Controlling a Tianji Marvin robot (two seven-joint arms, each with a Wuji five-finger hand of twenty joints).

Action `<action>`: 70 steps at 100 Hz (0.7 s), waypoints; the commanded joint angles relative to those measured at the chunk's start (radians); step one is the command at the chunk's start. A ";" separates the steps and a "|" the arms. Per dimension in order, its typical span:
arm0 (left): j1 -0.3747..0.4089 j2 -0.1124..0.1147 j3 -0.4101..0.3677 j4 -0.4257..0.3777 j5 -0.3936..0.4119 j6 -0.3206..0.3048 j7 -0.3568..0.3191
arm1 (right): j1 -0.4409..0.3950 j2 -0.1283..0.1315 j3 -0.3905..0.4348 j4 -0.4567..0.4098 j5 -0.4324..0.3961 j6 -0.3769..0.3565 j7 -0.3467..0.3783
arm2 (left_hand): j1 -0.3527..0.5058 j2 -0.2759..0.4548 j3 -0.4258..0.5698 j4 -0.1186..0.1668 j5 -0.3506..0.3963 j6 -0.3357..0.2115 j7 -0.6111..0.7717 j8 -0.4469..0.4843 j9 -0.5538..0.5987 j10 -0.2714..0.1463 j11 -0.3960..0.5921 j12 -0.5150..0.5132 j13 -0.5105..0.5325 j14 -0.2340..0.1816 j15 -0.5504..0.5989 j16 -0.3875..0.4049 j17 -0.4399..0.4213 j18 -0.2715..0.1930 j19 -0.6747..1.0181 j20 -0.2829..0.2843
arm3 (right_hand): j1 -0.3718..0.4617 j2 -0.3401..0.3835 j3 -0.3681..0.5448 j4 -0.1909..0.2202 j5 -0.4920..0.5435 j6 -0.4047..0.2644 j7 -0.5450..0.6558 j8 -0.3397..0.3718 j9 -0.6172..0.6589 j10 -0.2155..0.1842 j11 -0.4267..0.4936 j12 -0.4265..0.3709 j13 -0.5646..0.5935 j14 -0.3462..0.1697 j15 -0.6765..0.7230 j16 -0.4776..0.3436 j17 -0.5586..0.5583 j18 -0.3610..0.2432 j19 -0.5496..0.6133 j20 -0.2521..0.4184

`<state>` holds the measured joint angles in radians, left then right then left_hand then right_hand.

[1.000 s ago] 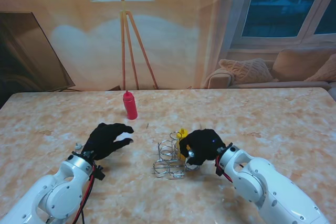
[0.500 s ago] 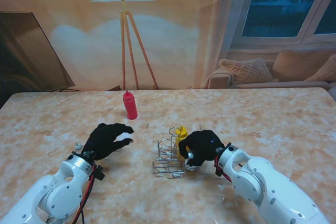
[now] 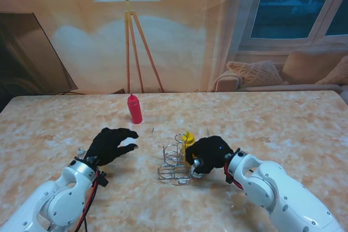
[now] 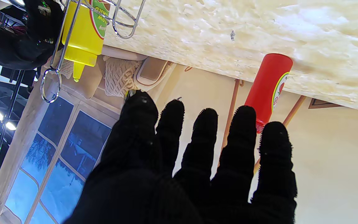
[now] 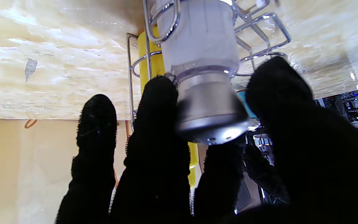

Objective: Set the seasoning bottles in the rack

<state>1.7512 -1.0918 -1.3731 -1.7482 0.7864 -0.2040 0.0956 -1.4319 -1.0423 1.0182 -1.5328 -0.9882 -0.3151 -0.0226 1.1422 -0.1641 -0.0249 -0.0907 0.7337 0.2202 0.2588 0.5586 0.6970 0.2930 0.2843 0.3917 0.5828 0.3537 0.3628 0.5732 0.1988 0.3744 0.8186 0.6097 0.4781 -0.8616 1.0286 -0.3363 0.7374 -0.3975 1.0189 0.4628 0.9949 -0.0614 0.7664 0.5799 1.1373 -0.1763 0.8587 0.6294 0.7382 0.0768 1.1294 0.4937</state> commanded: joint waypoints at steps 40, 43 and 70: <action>-0.002 0.001 0.001 -0.001 0.003 0.001 -0.023 | -0.023 0.003 0.032 -0.030 0.022 -0.044 0.063 | -0.012 -0.016 0.019 0.030 0.021 -0.012 0.016 0.012 0.007 0.002 -0.004 0.007 -0.025 0.009 -0.019 0.022 -0.014 0.012 -0.015 0.021 | -0.085 0.143 -0.057 0.066 -0.037 0.083 -0.158 0.028 -0.067 0.027 -0.162 -0.065 -0.038 0.047 -0.152 -0.072 -0.051 0.045 -0.007 -0.034; -0.002 0.001 0.001 -0.001 0.003 0.001 -0.023 | -0.025 0.004 0.036 -0.033 0.025 -0.047 0.066 | -0.013 -0.016 0.019 0.029 0.021 -0.012 0.016 0.012 0.005 0.001 -0.005 0.007 -0.026 0.009 -0.020 0.021 -0.016 0.013 -0.016 0.021 | -0.090 0.150 -0.060 0.068 -0.038 0.086 -0.162 0.031 -0.069 0.029 -0.163 -0.066 -0.039 0.050 -0.156 -0.073 -0.052 0.046 -0.007 -0.034; -0.002 0.001 0.000 -0.002 0.003 -0.003 -0.025 | -0.049 0.003 0.076 -0.062 0.021 -0.064 0.066 | -0.015 -0.017 0.020 0.029 0.022 -0.015 0.016 0.012 0.007 0.001 -0.005 0.007 -0.026 0.008 -0.020 0.021 -0.014 0.012 -0.016 0.022 | -0.092 0.168 -0.078 0.080 -0.038 0.094 -0.179 0.044 -0.081 0.032 -0.171 -0.067 -0.032 0.045 -0.159 -0.073 -0.053 0.047 -0.004 -0.034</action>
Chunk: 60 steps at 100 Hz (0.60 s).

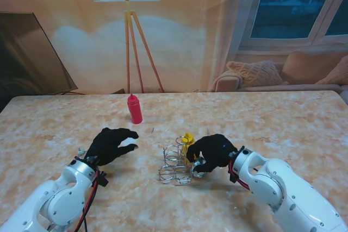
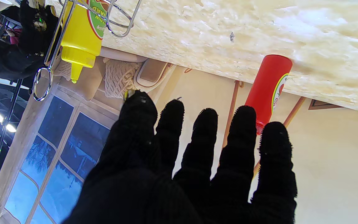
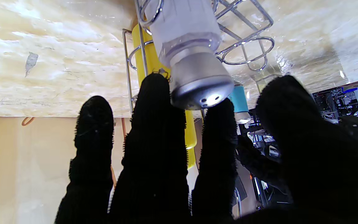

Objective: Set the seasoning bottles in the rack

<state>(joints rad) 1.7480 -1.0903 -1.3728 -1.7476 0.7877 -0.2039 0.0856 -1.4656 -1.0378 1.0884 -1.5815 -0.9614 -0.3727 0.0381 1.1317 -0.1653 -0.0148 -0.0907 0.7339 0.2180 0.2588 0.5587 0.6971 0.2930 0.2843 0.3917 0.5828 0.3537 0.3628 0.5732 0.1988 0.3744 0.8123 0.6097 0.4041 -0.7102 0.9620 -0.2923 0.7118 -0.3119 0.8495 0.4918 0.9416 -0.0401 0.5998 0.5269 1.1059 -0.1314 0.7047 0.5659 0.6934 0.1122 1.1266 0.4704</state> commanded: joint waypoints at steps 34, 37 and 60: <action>0.000 0.000 -0.002 0.000 0.002 -0.006 -0.017 | -0.061 -0.005 0.088 -0.066 -0.027 -0.021 -0.023 | -0.006 -0.014 0.010 0.029 0.021 -0.010 0.016 0.011 0.007 0.002 -0.005 0.007 -0.027 0.010 -0.020 0.021 -0.015 0.012 -0.011 0.022 | 0.005 0.012 -0.025 0.020 -0.005 -0.003 0.006 0.035 -0.020 0.004 0.015 0.002 -0.002 -0.005 0.003 -0.004 -0.010 0.013 0.000 -0.012; 0.000 0.000 -0.002 0.000 0.002 -0.006 -0.017 | -0.065 -0.006 0.095 -0.069 -0.026 -0.021 -0.025 | -0.006 -0.015 0.010 0.029 0.022 -0.013 0.017 0.011 0.007 0.002 -0.005 0.007 -0.026 0.010 -0.019 0.022 -0.014 0.012 -0.010 0.022 | 0.013 0.008 -0.029 0.012 0.000 -0.008 0.023 0.041 -0.014 -0.002 0.035 0.015 0.001 -0.009 0.013 0.001 -0.008 0.012 0.002 -0.011; -0.002 0.000 0.000 0.003 0.001 -0.005 -0.018 | -0.090 -0.007 0.150 -0.093 -0.023 -0.011 -0.018 | -0.008 -0.013 0.010 0.029 0.022 -0.011 0.016 0.011 0.007 0.003 -0.006 0.007 -0.026 0.009 -0.019 0.022 -0.015 0.013 -0.011 0.022 | 0.074 0.060 -0.095 0.005 -0.009 -0.034 0.091 0.002 0.012 -0.016 0.060 0.043 0.006 -0.014 0.035 0.013 -0.008 0.012 0.007 -0.011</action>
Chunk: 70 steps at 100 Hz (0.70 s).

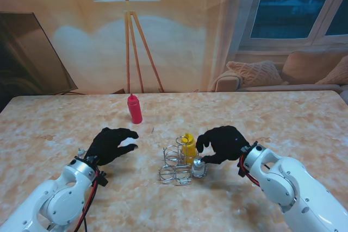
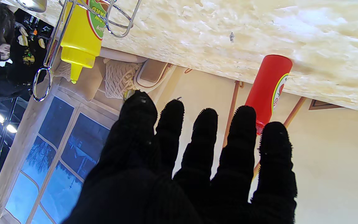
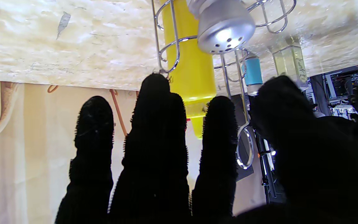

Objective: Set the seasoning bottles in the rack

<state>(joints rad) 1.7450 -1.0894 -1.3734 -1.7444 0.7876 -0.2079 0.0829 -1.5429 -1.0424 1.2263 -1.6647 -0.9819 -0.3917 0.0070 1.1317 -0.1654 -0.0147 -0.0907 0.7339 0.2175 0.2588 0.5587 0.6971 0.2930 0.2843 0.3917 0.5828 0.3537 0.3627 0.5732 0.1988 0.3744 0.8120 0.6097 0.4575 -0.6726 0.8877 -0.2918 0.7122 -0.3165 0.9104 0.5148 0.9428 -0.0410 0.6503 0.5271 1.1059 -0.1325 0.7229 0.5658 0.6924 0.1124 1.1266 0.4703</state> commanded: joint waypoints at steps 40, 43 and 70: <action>0.003 0.001 0.002 0.000 0.004 0.007 -0.021 | -0.007 -0.009 0.086 0.034 -0.017 0.125 -0.013 | -0.010 -0.011 0.009 0.029 0.022 -0.011 0.015 0.010 0.007 0.001 -0.006 0.007 -0.026 0.008 -0.020 0.021 -0.015 0.013 -0.011 0.022 | 0.114 0.186 -0.155 0.059 -0.005 -0.019 0.044 -0.053 0.030 -0.005 -0.007 0.037 -0.019 0.025 -0.009 0.007 -0.041 0.030 -0.003 -0.007; 0.002 0.001 0.002 0.000 0.005 0.007 -0.022 | -0.004 -0.009 0.088 0.040 -0.010 0.134 -0.006 | -0.009 -0.012 0.009 0.029 0.022 -0.012 0.016 0.010 0.007 0.003 -0.006 0.007 -0.027 0.009 -0.020 0.021 -0.015 0.013 -0.012 0.022 | 0.118 0.192 -0.159 0.062 -0.003 -0.019 0.043 -0.053 0.030 -0.003 -0.009 0.036 -0.026 0.032 -0.016 0.004 -0.047 0.033 -0.006 -0.007; 0.003 0.001 -0.001 -0.005 0.003 0.004 -0.024 | 0.015 -0.017 0.085 0.075 0.031 0.178 -0.019 | -0.010 -0.012 0.009 0.029 0.022 -0.011 0.016 0.010 0.006 0.002 -0.006 0.007 -0.027 0.010 -0.020 0.021 -0.015 0.010 -0.012 0.022 | 0.141 0.203 -0.184 0.076 0.003 -0.015 0.040 -0.049 0.038 -0.001 -0.010 0.035 -0.028 0.038 -0.028 0.002 -0.057 0.041 -0.002 -0.004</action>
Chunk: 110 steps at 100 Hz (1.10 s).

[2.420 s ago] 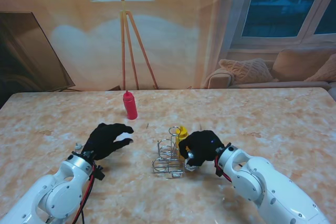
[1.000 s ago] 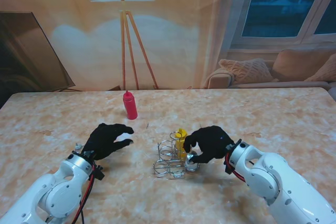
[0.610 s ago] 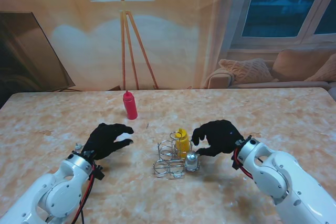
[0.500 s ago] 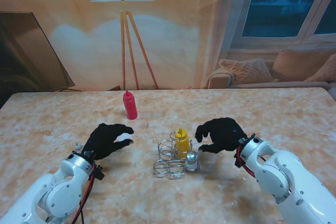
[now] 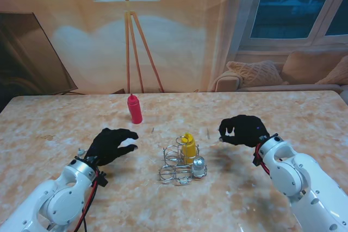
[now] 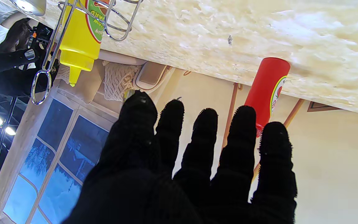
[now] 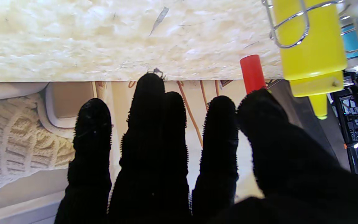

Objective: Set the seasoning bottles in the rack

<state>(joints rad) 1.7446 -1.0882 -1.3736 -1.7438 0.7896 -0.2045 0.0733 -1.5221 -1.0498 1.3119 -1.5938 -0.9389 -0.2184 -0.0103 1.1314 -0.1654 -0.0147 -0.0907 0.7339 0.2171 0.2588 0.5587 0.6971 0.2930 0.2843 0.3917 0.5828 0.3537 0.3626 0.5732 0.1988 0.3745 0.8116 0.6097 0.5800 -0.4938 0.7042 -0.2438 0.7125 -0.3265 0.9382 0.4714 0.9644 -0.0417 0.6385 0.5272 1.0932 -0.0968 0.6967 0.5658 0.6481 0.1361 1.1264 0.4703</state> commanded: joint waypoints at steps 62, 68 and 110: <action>0.059 0.016 -0.164 -0.100 0.105 -0.138 -0.062 | -0.012 -0.011 0.003 0.010 0.011 0.009 0.002 | -0.017 -0.007 0.009 0.032 0.007 -0.006 0.001 -0.002 0.005 -0.002 -0.006 0.006 -0.021 0.000 -0.021 0.019 -0.006 -0.006 -0.012 0.017 | 0.022 0.018 0.004 0.029 0.003 -0.004 0.009 -0.003 0.019 -0.004 0.011 0.038 -0.010 -0.003 0.012 0.009 -0.009 0.015 0.006 -0.003; 0.065 0.017 -0.188 -0.105 0.125 -0.148 -0.059 | -0.011 -0.011 0.002 0.010 0.014 0.010 0.003 | -0.027 -0.007 0.011 0.038 0.008 0.002 -0.014 -0.020 0.004 -0.002 -0.006 0.006 -0.021 -0.003 -0.024 0.016 -0.005 -0.008 -0.014 0.015 | 0.022 0.017 0.006 0.030 0.004 -0.006 0.010 -0.003 0.021 -0.004 0.012 0.039 -0.008 -0.003 0.013 0.010 -0.008 0.014 0.007 -0.004; 0.137 0.045 -0.390 -0.180 0.234 -0.226 -0.234 | -0.002 -0.009 -0.004 0.015 0.018 0.009 0.019 | -0.391 -0.263 0.559 0.000 -0.097 0.088 -0.115 -0.150 -0.085 0.012 -0.079 -0.060 -0.067 -0.029 -0.112 -0.076 0.006 -0.063 -0.091 -0.063 | 0.020 0.000 0.020 0.027 0.003 -0.007 0.010 -0.002 0.020 -0.007 0.013 0.038 -0.009 -0.005 0.014 0.010 -0.007 0.014 0.008 -0.005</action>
<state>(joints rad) 1.8606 -1.0590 -1.7431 -1.9056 1.0171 -0.4320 -0.1196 -1.5210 -1.0537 1.3131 -1.5803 -0.9201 -0.2078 -0.0069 0.7789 -0.3957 0.5099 -0.0700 0.6770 0.2663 0.1759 0.4280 0.6559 0.2922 0.2168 0.3511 0.5454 0.3299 0.2684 0.5304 0.2056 0.3331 0.7438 0.5732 0.5797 -0.4936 0.7121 -0.2435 0.7155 -0.3265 0.9382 0.4714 0.9736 -0.0417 0.6385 0.5272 1.0932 -0.0968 0.6975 0.5658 0.6463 0.1362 1.1264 0.4703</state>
